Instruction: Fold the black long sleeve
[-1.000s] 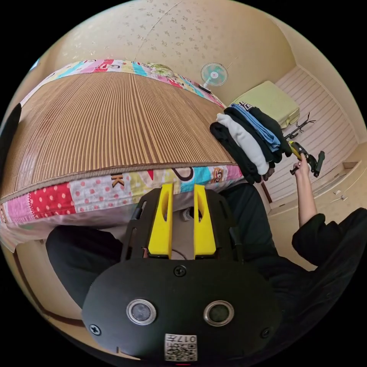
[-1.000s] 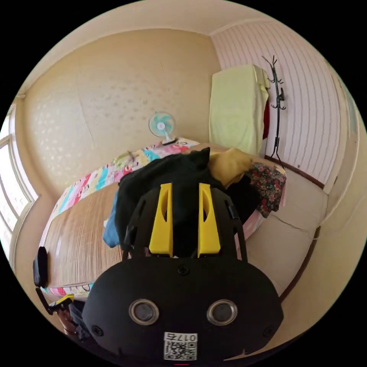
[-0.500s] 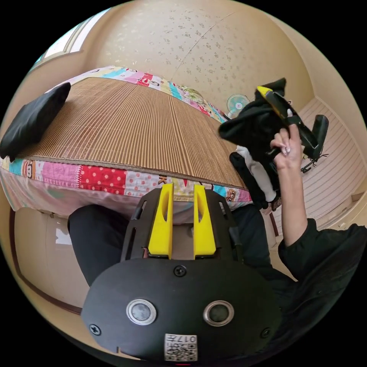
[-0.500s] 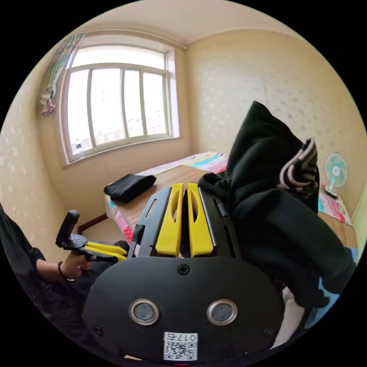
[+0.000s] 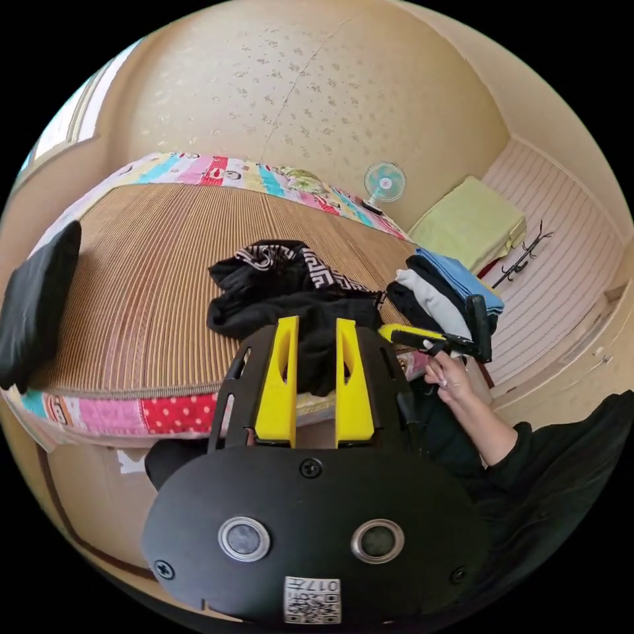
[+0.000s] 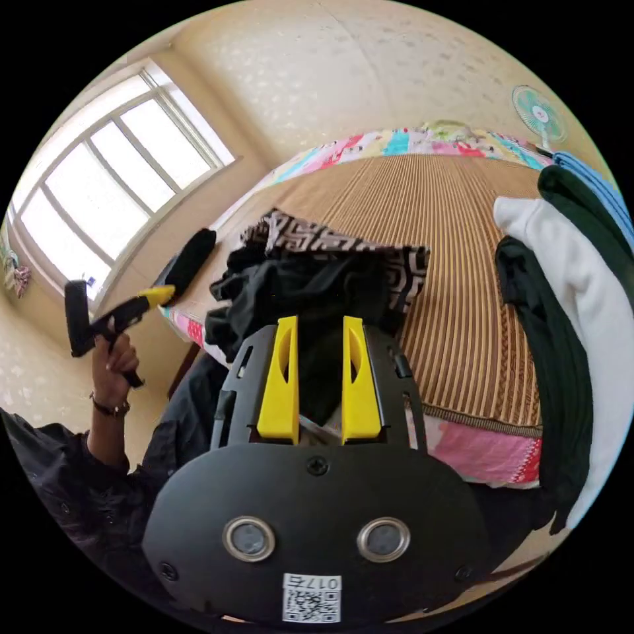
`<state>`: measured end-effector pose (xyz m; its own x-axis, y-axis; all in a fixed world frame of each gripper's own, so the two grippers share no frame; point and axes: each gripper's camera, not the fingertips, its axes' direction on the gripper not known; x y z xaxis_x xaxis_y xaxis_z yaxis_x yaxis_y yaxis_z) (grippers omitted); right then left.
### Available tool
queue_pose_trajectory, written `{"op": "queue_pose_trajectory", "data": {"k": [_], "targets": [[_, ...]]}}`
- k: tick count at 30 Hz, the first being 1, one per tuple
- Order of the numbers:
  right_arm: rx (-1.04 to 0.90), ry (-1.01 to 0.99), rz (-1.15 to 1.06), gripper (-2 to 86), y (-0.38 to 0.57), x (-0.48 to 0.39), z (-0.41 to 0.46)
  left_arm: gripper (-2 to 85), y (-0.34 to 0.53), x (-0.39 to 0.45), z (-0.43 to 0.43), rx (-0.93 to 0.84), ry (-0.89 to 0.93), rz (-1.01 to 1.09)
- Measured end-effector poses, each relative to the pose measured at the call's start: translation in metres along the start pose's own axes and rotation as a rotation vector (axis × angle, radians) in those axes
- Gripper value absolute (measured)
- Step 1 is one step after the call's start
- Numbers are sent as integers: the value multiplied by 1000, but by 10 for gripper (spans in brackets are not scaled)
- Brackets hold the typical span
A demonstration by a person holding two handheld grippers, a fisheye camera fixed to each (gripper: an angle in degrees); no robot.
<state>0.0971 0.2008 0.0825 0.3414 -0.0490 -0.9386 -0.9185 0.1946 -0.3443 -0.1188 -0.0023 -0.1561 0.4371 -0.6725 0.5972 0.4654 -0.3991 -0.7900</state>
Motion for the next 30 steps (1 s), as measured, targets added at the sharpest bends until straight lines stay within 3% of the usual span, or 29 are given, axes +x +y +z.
{"op": "queue_pose_trajectory", "data": {"k": [1,7,13,16,20,23,27,30], "targets": [[-143,0,-17,79,0,4,18,91,-19,8,12,-14,-24,60],[-92,-31,14,63,27,12,-4,110,-105,16,87,-230,-147,257],[132,-51,14,76,10,14,-54,122,-143,-14,153,-351,-167,187],[109,15,64,95,-13,33,-51,87,-118,-22,220,-602,-187,150],[105,-31,123,100,-14,62,-39,7,-77,1,178,-401,-84,56],[148,-53,135,95,6,74,-26,7,-49,12,150,-295,20,25],[248,-49,112,71,24,80,-21,60,-65,33,145,-293,-14,111],[212,-19,59,52,15,80,-18,81,-106,59,180,-420,-95,266]]}}
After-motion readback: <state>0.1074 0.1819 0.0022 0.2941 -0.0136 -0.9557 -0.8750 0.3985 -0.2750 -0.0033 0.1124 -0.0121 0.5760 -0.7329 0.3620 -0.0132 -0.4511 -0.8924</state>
